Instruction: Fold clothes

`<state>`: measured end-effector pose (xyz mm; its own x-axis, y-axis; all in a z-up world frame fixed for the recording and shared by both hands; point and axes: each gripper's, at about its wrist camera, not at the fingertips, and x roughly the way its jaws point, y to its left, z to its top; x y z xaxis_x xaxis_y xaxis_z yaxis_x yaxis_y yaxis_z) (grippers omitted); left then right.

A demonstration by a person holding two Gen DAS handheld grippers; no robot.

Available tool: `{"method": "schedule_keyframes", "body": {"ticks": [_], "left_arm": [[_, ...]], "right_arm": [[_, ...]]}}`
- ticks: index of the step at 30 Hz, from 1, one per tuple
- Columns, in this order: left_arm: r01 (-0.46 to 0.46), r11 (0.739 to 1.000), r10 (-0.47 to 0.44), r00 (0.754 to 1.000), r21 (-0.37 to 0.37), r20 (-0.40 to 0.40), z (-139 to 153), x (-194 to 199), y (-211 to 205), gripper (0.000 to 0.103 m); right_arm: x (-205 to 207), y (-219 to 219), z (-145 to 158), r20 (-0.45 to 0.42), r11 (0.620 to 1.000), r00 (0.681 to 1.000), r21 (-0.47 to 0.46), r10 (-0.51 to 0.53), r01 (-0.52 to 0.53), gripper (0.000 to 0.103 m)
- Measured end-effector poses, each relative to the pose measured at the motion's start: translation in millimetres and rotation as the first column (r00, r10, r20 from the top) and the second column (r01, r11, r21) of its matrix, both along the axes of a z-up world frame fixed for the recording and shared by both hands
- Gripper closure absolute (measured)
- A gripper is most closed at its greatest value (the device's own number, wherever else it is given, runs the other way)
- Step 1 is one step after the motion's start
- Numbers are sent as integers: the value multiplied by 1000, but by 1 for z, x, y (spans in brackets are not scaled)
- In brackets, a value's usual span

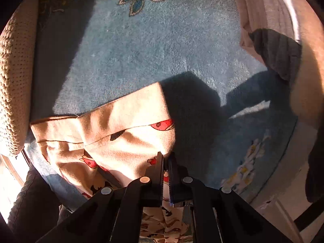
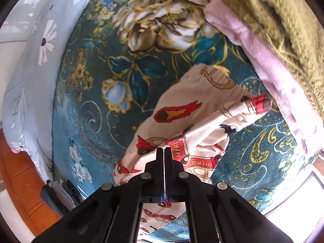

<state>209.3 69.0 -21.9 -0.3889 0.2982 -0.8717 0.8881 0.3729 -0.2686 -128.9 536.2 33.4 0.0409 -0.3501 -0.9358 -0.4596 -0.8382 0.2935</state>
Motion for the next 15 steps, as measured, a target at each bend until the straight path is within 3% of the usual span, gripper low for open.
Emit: {"method": "schedule_keyframes", "body": {"ticks": [3,6,9,12,15], "left_arm": [[79,987,-99,985,-140,-140,53,2,6,99],[157,957,-197,969,-243,-147,77,26,32,99],[118,979,-132,988,-165,-80,41,95,-12,99],[76,993,-76,997,-89,10,7,138,-6,99],[24,997,-23,1000,-76,11,-6,154,9,99]], "right_arm": [[-5,6,36,-106,998,992,-13,62,-64,103],[0,13,56,-160,994,981,17,110,-109,103],[17,27,39,-95,997,992,30,79,-77,103],[36,28,15,-27,999,998,10,48,-48,103],[47,13,1,12,997,997,-12,80,-80,103]]}}
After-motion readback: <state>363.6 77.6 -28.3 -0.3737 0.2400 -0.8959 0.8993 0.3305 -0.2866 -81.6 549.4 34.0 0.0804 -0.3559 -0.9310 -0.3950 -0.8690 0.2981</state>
